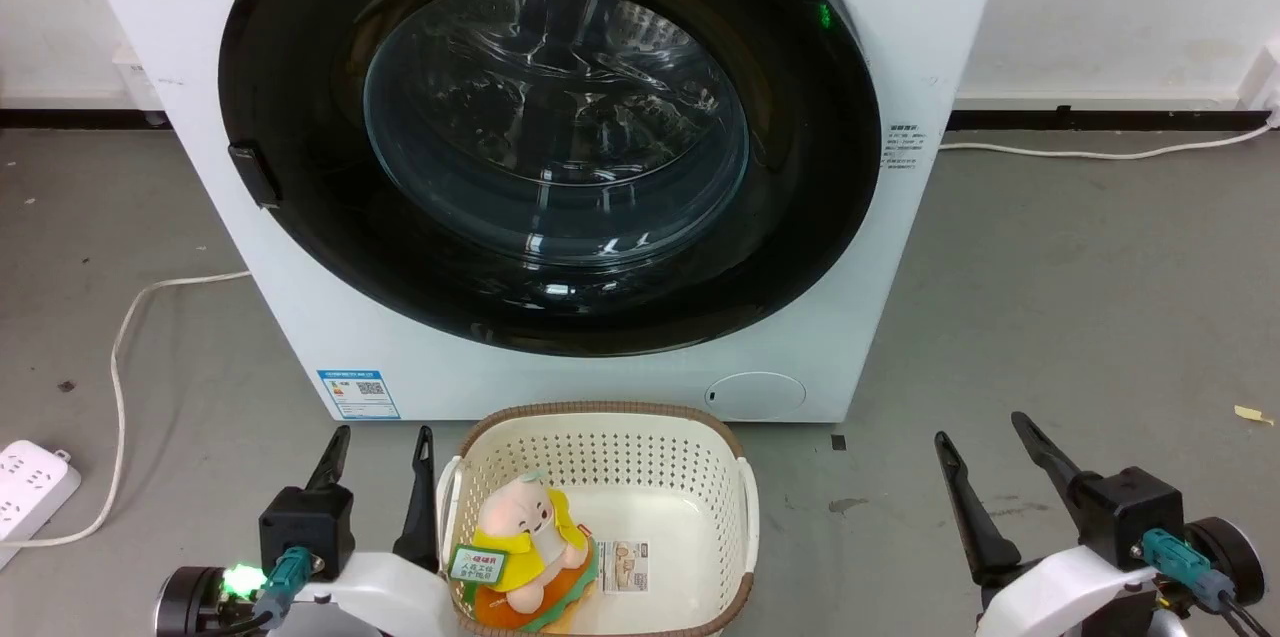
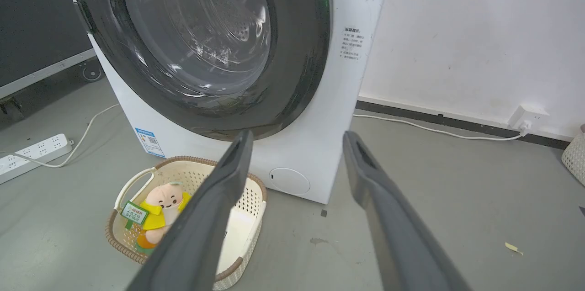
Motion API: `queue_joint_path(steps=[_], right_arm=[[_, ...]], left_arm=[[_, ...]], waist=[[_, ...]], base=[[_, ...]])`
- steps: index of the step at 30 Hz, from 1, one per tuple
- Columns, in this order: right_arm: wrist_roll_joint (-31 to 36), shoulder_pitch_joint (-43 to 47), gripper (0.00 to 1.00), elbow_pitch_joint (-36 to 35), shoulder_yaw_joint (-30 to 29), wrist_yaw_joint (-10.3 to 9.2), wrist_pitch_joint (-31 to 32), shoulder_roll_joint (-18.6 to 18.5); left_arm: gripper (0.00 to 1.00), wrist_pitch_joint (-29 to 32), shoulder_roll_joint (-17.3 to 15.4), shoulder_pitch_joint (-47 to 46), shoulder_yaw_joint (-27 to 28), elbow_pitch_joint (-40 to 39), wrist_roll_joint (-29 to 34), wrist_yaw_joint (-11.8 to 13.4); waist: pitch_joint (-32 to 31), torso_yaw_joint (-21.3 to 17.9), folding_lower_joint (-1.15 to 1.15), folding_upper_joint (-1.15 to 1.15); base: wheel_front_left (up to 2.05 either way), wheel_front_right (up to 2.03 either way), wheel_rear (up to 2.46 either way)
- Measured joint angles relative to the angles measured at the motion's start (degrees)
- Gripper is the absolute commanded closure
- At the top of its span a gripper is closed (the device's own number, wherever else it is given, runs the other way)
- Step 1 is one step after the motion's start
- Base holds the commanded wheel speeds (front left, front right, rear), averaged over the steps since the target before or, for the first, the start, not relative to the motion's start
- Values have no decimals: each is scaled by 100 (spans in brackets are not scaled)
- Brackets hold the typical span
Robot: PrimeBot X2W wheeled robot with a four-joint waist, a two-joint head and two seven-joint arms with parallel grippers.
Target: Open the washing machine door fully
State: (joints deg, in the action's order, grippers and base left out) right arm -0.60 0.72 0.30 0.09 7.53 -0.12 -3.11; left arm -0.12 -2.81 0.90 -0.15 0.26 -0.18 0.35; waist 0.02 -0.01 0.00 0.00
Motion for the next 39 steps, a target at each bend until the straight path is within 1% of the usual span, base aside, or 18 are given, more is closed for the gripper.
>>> queue_joint_path(steps=[17,30,39], right_arm=[[-325,-8,0,-13,-9,0,-205,-1],[-1027,-636,0,-4,-214,0,-190,-156],[-1641,-1265,0,151,-485,0,142,-220]], left_arm=[[0,-203,1,0,-134,1,-44,33],[0,-367,1,-131,-302,-20,-59,94],[0,-485,0,-283,-427,-51,-121,152]], waist=[[79,12,0,0],[432,107,0,0],[696,227,0,0]], base=[[0,0,0],[0,0,0],[0,0,0]])
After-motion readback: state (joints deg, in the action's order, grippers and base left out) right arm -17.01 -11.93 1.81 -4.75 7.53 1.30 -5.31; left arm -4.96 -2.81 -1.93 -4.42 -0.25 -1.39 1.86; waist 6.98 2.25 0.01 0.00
